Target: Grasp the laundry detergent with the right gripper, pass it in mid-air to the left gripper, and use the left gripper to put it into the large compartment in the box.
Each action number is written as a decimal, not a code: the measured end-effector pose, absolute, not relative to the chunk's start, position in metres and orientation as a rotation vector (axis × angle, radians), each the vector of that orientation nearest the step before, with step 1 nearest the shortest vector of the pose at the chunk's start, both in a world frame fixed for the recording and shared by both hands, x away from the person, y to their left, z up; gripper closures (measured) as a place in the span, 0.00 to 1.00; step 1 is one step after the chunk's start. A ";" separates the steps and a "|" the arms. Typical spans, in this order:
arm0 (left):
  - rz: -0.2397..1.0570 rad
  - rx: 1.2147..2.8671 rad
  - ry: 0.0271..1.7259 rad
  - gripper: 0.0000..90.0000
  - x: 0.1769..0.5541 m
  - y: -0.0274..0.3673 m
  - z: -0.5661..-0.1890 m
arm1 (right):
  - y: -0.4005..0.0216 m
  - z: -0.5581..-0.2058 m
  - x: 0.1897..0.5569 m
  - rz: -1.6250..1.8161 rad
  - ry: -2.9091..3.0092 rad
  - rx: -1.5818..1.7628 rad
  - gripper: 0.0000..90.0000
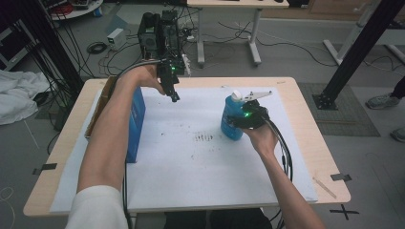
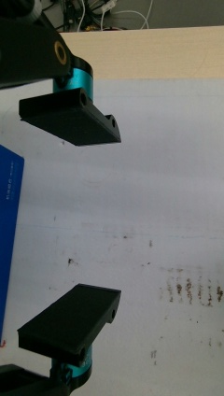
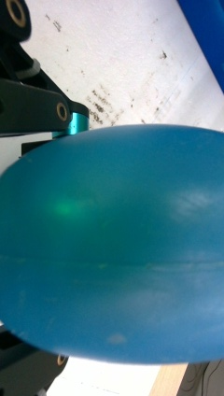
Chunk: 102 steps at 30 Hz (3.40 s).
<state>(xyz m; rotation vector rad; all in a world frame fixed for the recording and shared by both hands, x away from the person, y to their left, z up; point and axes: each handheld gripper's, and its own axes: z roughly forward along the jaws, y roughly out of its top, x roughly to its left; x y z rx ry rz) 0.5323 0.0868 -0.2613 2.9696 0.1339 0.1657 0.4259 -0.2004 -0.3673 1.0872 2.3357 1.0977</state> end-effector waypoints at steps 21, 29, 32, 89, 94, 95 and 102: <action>0.170 2.958 0.119 0.23 0.530 0.084 -0.261 | -0.201 -0.368 0.425 1.126 2.333 1.050 0.51; 0.178 2.943 0.109 0.23 0.525 0.084 -0.256 | -0.201 -0.367 0.424 1.143 2.358 1.036 0.51; 0.175 2.931 0.101 0.23 0.523 0.084 -0.252 | -0.201 -0.363 0.422 1.163 2.385 0.980 0.51; 0.001 2.853 -0.108 0.23 0.413 -0.005 -0.222 | -0.170 -0.322 0.402 1.293 2.790 0.130 0.51; -0.010 2.845 -0.109 0.23 0.413 -0.008 -0.228 | -0.169 -0.322 0.402 1.297 2.794 0.130 0.51; -0.010 2.841 -0.112 0.23 0.413 -0.009 -0.230 | -0.170 -0.322 0.402 1.298 2.796 0.125 0.51; -0.023 2.840 -0.115 0.24 0.413 -0.013 -0.235 | -0.168 -0.323 0.402 1.310 2.800 0.119 0.51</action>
